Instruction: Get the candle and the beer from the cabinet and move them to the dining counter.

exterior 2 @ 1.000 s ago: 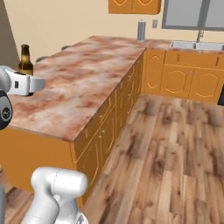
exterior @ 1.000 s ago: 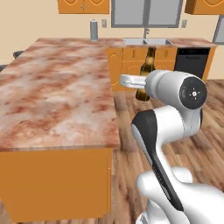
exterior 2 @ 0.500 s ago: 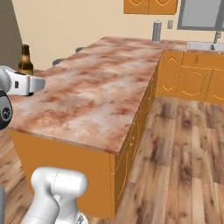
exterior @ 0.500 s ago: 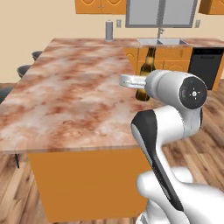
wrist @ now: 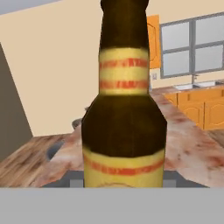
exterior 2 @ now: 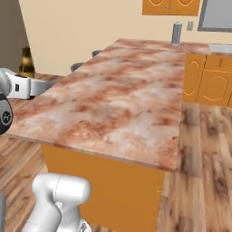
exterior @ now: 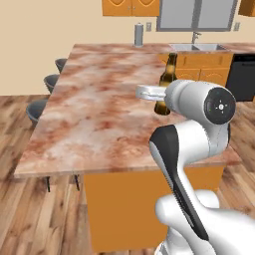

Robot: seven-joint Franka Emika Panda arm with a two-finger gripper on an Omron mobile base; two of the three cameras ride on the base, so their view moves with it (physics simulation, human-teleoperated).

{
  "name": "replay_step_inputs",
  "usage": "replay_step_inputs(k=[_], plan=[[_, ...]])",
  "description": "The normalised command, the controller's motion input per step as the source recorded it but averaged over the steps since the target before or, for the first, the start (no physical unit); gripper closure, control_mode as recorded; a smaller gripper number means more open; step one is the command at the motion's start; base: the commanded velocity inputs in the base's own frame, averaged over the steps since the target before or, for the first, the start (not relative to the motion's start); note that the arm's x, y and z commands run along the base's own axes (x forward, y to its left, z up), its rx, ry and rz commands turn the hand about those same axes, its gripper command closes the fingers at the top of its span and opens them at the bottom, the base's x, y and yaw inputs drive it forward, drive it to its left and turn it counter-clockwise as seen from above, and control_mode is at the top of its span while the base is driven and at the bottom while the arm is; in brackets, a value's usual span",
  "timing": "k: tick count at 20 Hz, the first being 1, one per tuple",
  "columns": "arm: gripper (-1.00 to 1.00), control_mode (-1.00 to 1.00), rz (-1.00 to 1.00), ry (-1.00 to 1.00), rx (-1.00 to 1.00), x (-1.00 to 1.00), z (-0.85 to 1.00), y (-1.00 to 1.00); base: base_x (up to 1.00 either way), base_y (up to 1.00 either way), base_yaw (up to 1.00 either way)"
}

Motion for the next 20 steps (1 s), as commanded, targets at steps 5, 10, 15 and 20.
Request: replay_step_inputs(k=[5, 10, 15, 20], plan=[[1.00, 1.00, 0.00, 0.00, 0.00, 0.00, 0.00, 0.00, 0.33, 0.83, -0.07], [1.00, 1.00, 0.00, 0.00, 0.00, 0.00, 0.00, 0.00, 0.32, 0.84, -0.06], [1.00, 1.00, 0.00, 0.00, 0.00, 0.00, 0.00, 0.00, 0.33, 0.84, -0.05], [1.00, 1.00, 0.00, 0.00, 0.00, 0.00, 0.00, 0.00, 0.34, 0.87, -0.03]])
